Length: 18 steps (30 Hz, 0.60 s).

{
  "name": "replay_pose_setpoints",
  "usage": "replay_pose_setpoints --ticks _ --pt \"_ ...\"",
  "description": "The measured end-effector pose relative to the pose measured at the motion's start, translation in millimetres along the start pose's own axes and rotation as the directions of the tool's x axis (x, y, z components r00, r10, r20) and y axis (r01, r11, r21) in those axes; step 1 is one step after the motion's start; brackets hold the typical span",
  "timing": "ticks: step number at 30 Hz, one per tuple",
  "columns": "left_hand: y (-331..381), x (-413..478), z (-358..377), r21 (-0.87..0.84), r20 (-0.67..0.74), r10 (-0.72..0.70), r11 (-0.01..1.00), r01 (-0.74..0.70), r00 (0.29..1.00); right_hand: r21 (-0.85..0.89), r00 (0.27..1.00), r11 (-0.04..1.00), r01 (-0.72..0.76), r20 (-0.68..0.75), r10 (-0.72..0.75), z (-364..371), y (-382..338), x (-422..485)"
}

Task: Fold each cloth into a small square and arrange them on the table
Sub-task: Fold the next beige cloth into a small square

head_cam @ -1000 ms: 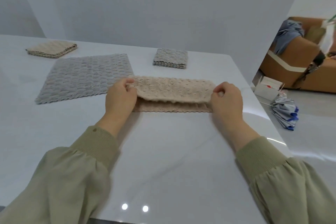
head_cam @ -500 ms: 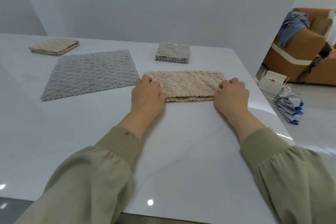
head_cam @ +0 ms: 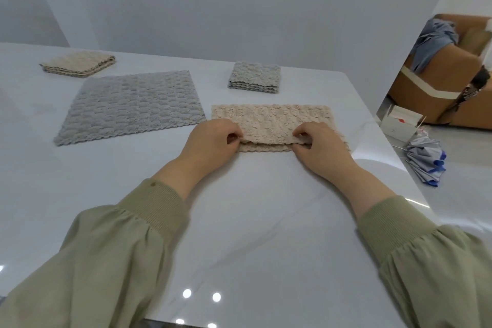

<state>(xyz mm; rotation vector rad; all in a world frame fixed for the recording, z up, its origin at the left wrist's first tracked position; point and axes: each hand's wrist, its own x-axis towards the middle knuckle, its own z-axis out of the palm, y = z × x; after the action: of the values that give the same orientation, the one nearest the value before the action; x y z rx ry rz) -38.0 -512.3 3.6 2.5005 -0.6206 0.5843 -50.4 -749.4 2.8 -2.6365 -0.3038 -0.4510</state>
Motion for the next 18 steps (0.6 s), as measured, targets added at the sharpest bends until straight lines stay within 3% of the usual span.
replay_pose_setpoints --ticks 5,9,12,18 --pt "-3.8 1.2 -4.3 0.04 -0.068 0.106 0.994 -0.104 0.992 0.012 0.99 1.0 0.011 -0.139 -0.009 -4.2 -3.5 0.0" --pt "-4.8 2.5 -9.5 0.092 -0.012 0.182 0.979 -0.18 0.983 -0.05 0.993 0.998 0.028 -0.116 -0.033 -3.8 -3.2 2.5" --pt "-5.3 3.4 -11.4 0.131 0.03 0.216 0.967 -0.218 0.976 -0.043 0.978 0.993 0.109 -0.175 -0.115 -4.1 -2.2 3.0" --pt "-9.5 3.2 -10.7 0.15 0.106 0.216 0.961 -0.231 0.971 -0.126 0.949 0.948 0.293 -0.082 -0.304 -2.0 -1.3 2.9"
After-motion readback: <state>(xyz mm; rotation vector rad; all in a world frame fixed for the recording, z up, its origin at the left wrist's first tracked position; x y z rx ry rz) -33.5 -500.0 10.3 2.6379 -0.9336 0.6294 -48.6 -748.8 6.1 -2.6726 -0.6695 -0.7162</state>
